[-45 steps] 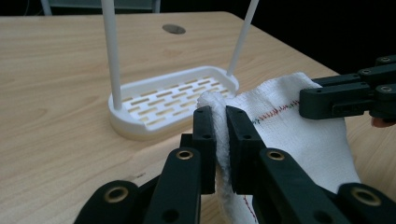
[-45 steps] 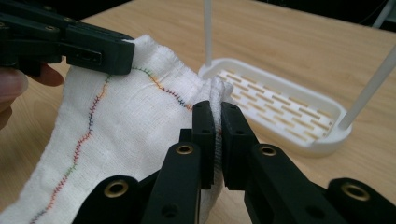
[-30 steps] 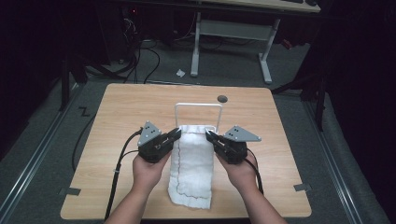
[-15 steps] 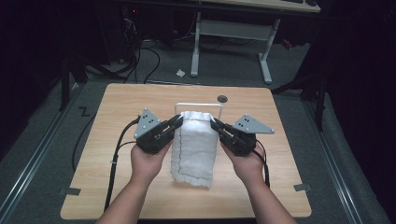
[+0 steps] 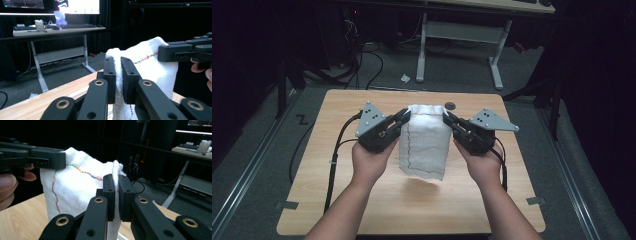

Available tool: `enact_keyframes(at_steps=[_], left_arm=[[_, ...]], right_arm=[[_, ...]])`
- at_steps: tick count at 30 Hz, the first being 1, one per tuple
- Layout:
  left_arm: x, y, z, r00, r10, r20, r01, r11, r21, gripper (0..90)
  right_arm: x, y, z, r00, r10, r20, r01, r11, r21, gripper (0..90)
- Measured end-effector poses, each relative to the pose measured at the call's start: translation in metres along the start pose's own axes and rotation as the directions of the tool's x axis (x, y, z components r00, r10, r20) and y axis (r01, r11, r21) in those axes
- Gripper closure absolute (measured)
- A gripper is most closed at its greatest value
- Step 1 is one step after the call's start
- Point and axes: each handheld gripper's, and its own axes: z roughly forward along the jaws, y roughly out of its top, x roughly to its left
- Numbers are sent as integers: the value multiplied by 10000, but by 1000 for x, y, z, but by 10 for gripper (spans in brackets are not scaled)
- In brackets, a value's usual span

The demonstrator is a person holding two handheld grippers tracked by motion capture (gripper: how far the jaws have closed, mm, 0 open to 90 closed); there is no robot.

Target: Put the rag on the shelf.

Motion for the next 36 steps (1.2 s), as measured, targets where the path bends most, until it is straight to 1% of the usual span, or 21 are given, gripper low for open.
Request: enact_keyframes(at_steps=[5, 9, 12, 14, 16, 17, 21, 23, 28, 30, 31, 33, 34, 36], left_arm=[[2, 6, 3, 10000, 39, 44, -39, 10000, -31, 835], [8, 10, 9, 10000, 37, 54, -38, 9999, 97, 835], [12, 15, 14, 10000, 33, 36, -33, 10000, 30, 835], [14, 18, 18, 9999, 160, -10, -160, 9999, 7, 835], [17, 22, 23, 9997, 249, -39, -249, 9997, -72, 835], [19, 25, 27, 9996, 287, -56, -287, 9996, -5, 835], [25, 35, 36, 9997, 248, -62, -248, 9997, 36, 835], [28, 41, 40, 9996, 275, -105, -275, 9996, -17, 835], [36, 56, 50, 9992, 376, -136, -379, 9990, -235, 835], [39, 60, 53, 9984, 523, -221, -531, 9980, -347, 835], [40, 62, 55, 9990, 413, -180, -417, 9988, -273, 835], [44, 66, 58, 9999, 138, -102, -141, 9995, -295, 834], [45, 70, 59, 9998, 132, -121, -136, 9995, -294, 834], [45, 74, 60, 9995, 280, -150, -284, 9992, -275, 834]], right_arm=[[-3, 6, 1, 10000, -24, 69, 24, 10000, -24, 860], [-6, 10, 3, 9998, -130, 131, 131, 9999, -24, 860], [-9, 15, 6, 9998, -67, 172, 68, 10000, -72, 861], [-12, 18, 8, 9998, -90, 203, 92, 9999, -110, 861], [-15, 21, 10, 9997, -38, 259, 42, 9999, -162, 861], [-18, 23, 11, 9996, 23, 273, -17, 9998, -206, 861], [-27, 31, 17, 9994, 105, 344, -94, 9994, -323, 861], [-32, 36, 20, 9992, 201, 355, -188, 9991, -372, 861], [-42, 49, 27, 9987, 276, 417, -251, 9980, -587, 861], [-46, 54, 30, 9986, 279, 456, -250, 9976, -638, 861], [-47, 57, 31, 9984, 297, 474, -264, 9974, -675, 861], [-50, 62, 34, 9980, 380, 504, -343, 9968, -719, 861], [-52, 64, 35, 9980, 390, 503, -351, 9964, -770, 861], [-55, 67, 38, 9980, 404, 494, -367, 9966, -744, 861]])
